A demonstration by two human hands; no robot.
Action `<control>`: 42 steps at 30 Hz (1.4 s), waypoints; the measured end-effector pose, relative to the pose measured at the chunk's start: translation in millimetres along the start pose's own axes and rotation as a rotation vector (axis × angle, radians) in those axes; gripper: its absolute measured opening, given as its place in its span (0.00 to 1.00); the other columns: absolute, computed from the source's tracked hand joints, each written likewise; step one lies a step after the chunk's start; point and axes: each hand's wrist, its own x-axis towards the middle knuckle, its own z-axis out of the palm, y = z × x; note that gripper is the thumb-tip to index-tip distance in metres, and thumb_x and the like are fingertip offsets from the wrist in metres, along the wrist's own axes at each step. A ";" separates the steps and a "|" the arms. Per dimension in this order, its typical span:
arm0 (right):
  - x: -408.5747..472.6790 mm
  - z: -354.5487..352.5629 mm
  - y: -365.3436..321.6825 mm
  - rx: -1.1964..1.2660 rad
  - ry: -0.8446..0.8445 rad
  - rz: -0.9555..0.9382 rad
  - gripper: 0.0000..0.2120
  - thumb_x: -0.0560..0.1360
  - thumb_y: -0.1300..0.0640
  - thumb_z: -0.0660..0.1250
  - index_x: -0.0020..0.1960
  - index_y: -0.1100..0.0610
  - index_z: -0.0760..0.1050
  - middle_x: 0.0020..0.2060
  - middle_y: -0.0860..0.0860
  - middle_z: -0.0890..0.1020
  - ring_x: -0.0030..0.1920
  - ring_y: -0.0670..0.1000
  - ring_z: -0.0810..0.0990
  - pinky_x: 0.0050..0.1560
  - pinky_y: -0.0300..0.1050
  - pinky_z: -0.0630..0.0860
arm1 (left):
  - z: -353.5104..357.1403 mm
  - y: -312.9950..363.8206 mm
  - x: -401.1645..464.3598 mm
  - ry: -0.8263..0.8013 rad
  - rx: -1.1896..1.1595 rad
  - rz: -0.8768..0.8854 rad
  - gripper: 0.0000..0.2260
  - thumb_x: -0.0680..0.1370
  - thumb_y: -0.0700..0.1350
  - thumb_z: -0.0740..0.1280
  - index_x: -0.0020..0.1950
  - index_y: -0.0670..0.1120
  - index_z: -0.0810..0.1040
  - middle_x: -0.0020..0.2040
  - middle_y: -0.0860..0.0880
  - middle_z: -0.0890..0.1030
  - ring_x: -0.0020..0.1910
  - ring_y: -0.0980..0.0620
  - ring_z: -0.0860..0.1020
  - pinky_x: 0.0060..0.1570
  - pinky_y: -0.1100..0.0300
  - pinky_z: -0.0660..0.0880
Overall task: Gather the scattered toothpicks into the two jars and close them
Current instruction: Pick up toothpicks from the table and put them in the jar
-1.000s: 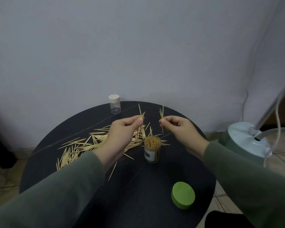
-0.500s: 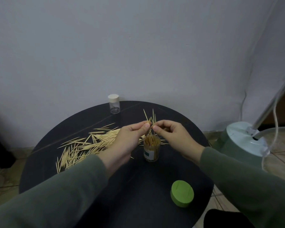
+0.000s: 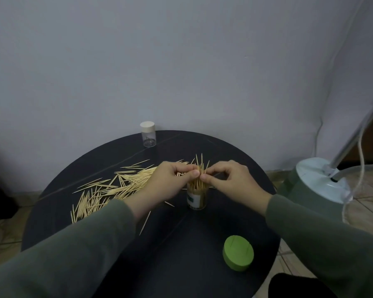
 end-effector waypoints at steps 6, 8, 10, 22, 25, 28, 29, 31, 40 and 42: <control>0.0 -1.6 0.0 -0.182 0.022 -0.034 0.13 0.73 0.39 0.67 0.52 0.44 0.82 0.48 0.40 0.76 0.54 0.42 0.69 0.62 0.51 0.59 | -3.8 -5.1 2.4 -0.036 0.081 0.018 0.10 0.74 0.49 0.71 0.55 0.52 0.84 0.54 0.54 0.80 0.56 0.57 0.76 0.55 0.61 0.74; 0.2 -1.9 -0.7 -0.197 0.022 -0.047 0.14 0.72 0.38 0.67 0.52 0.43 0.82 0.48 0.39 0.76 0.54 0.42 0.70 0.62 0.51 0.59 | -4.9 -5.6 3.7 -0.013 0.096 0.015 0.08 0.74 0.49 0.72 0.52 0.56 0.84 0.53 0.54 0.79 0.57 0.55 0.76 0.59 0.54 0.74; 0.3 -2.7 -1.4 -0.183 0.026 -0.070 0.14 0.71 0.37 0.68 0.52 0.41 0.81 0.47 0.39 0.77 0.54 0.41 0.71 0.62 0.51 0.59 | -8.6 -4.4 3.9 -0.025 0.119 0.027 0.07 0.74 0.50 0.72 0.51 0.59 0.83 0.54 0.55 0.78 0.58 0.56 0.75 0.58 0.54 0.73; -5.9 -2.7 -3.5 -0.215 -0.176 -0.029 0.33 0.68 0.34 0.70 0.69 0.44 0.69 0.60 0.41 0.76 0.58 0.39 0.68 0.68 0.50 0.58 | -18.1 -8.5 -17.4 -0.148 0.846 0.582 0.29 0.79 0.62 0.52 0.79 0.54 0.54 0.75 0.58 0.63 0.74 0.55 0.60 0.66 0.55 0.61; -4.3 -1.3 -2.5 -0.227 -0.183 -0.031 0.27 0.71 0.38 0.69 0.67 0.44 0.71 0.56 0.38 0.77 0.57 0.39 0.71 0.69 0.52 0.58 | -11.9 -5.2 -17.5 -0.164 0.998 0.584 0.31 0.79 0.65 0.46 0.78 0.53 0.55 0.75 0.56 0.64 0.75 0.53 0.58 0.66 0.53 0.61; -1.9 -0.8 -2.0 -0.219 -0.190 -0.028 0.26 0.69 0.35 0.68 0.65 0.42 0.73 0.52 0.35 0.77 0.52 0.36 0.70 0.68 0.52 0.59 | -15.9 -5.2 -14.6 -0.144 1.057 0.580 0.30 0.78 0.65 0.44 0.76 0.53 0.61 0.73 0.56 0.68 0.76 0.51 0.59 0.63 0.50 0.63; -1.7 -0.3 -2.2 -0.216 -0.185 -0.023 0.27 0.68 0.33 0.68 0.64 0.42 0.73 0.54 0.37 0.78 0.54 0.37 0.70 0.67 0.51 0.59 | -18.1 -6.0 -13.7 -0.145 1.069 0.562 0.31 0.77 0.65 0.43 0.76 0.54 0.62 0.74 0.56 0.67 0.76 0.51 0.59 0.63 0.49 0.63; -1.4 0.9 -1.0 -0.212 -0.173 -0.021 0.28 0.66 0.31 0.68 0.62 0.40 0.74 0.56 0.38 0.79 0.55 0.38 0.70 0.66 0.51 0.59 | -21.3 -9.4 -12.9 -0.141 1.050 0.512 0.31 0.77 0.66 0.41 0.76 0.57 0.62 0.76 0.57 0.61 0.77 0.52 0.56 0.66 0.49 0.62; 0.2 0.7 2.2 -0.204 -0.179 -0.050 0.21 0.69 0.36 0.70 0.60 0.40 0.75 0.49 0.34 0.77 0.44 0.32 0.69 0.65 0.52 0.60 | -8.4 -5.8 -22.7 -0.286 0.971 0.508 0.31 0.77 0.66 0.44 0.77 0.53 0.59 0.76 0.55 0.63 0.78 0.54 0.49 0.70 0.50 0.58; -0.1 0.4 1.6 -0.205 -0.179 -0.050 0.21 0.69 0.36 0.70 0.60 0.40 0.75 0.47 0.34 0.76 0.44 0.33 0.70 0.65 0.51 0.60 | -10.9 -5.2 -21.0 -0.243 1.041 0.496 0.33 0.76 0.67 0.41 0.76 0.55 0.60 0.78 0.56 0.57 0.78 0.53 0.47 0.70 0.48 0.57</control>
